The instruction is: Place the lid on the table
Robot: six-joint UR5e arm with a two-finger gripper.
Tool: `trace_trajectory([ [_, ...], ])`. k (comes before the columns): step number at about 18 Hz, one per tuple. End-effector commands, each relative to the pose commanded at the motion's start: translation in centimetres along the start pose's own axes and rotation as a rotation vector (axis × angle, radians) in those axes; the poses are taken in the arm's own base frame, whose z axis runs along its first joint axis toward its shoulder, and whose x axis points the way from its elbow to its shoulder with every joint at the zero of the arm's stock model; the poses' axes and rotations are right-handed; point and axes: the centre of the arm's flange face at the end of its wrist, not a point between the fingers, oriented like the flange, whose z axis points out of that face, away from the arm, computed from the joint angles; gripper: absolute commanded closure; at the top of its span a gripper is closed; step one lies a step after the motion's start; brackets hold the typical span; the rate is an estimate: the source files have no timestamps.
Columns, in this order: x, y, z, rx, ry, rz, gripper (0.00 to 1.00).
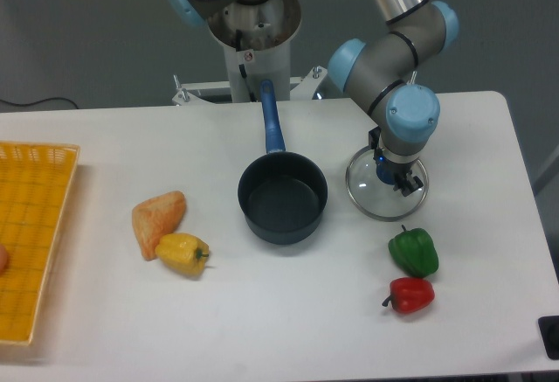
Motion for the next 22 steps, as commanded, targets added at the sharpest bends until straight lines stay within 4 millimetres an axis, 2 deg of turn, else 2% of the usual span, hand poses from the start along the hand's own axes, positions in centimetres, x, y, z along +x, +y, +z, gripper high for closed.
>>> trace_trajectory([
  [20, -0.08, -0.12, 0.33, -0.001, 0.002, -0.001, 0.38],
  [22, -0.08, -0.12, 0.33, -0.001, 0.002, -0.001, 0.29],
])
